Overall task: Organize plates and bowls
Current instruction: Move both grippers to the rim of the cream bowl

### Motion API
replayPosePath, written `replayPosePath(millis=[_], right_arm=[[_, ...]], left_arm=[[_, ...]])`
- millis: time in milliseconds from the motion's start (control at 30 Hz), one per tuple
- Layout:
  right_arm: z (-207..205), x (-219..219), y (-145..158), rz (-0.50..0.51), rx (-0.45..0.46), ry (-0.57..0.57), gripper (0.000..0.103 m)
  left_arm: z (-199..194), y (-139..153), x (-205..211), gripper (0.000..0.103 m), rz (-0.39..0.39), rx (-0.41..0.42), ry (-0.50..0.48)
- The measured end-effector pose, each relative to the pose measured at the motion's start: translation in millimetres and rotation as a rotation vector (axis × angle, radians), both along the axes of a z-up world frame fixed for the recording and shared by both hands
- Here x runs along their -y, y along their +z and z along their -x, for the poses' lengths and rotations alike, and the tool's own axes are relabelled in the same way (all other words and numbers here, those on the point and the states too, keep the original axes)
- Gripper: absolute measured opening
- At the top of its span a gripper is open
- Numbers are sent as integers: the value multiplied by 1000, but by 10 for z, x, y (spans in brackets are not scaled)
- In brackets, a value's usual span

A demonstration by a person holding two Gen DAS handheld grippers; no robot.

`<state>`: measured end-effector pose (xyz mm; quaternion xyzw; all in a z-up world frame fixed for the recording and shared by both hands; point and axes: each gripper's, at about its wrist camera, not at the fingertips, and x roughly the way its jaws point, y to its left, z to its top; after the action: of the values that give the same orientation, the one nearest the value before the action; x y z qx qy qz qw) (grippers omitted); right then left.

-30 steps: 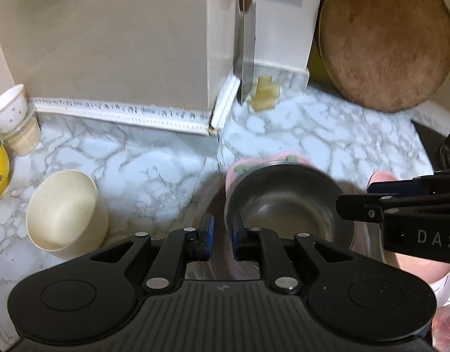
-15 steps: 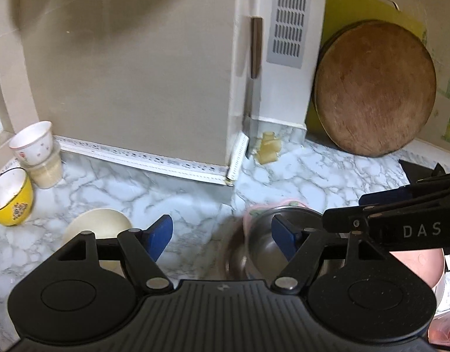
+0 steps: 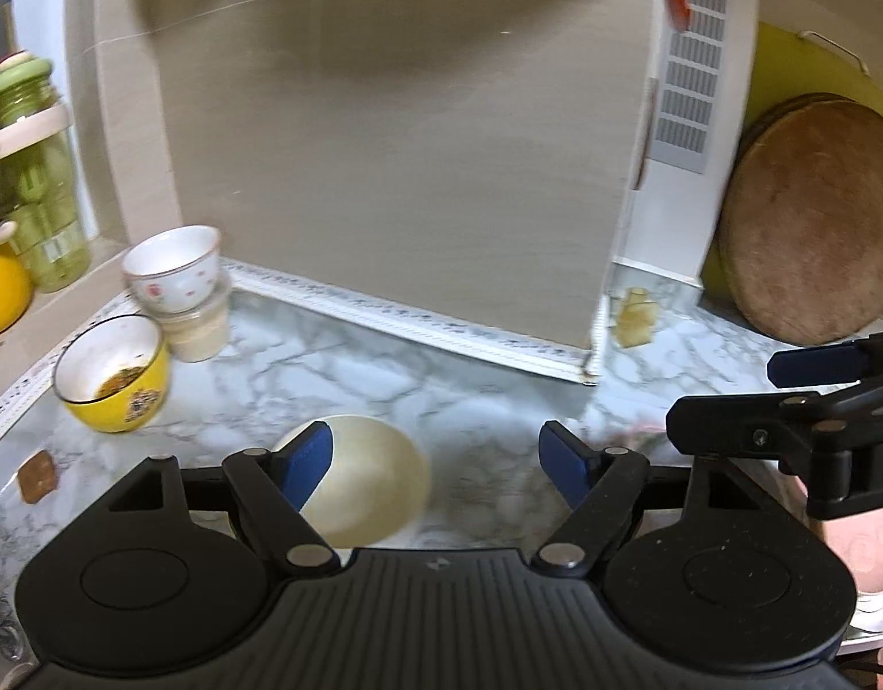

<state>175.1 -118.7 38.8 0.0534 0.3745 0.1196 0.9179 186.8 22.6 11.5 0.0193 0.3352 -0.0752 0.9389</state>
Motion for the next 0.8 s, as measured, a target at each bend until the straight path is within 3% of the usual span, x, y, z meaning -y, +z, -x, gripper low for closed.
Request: replayPosePath(millis=[233,467,600,800], right_arm=[[-304,-372,-138,-1,-39,33,102],[-634,-679,-326,24,-85,51,102],[-780,-827,-462,51,-79,61,101],[-1036,-988,-720,73,-156,59,96]], left_arm=[[-232,-110,-412,79,-10,-41,67],[-590,-390,-773,79,-42,-132,128],[-767,-587,-890,79,-58,-183,148],[-933,-802,-913,79,-64,-241,138]])
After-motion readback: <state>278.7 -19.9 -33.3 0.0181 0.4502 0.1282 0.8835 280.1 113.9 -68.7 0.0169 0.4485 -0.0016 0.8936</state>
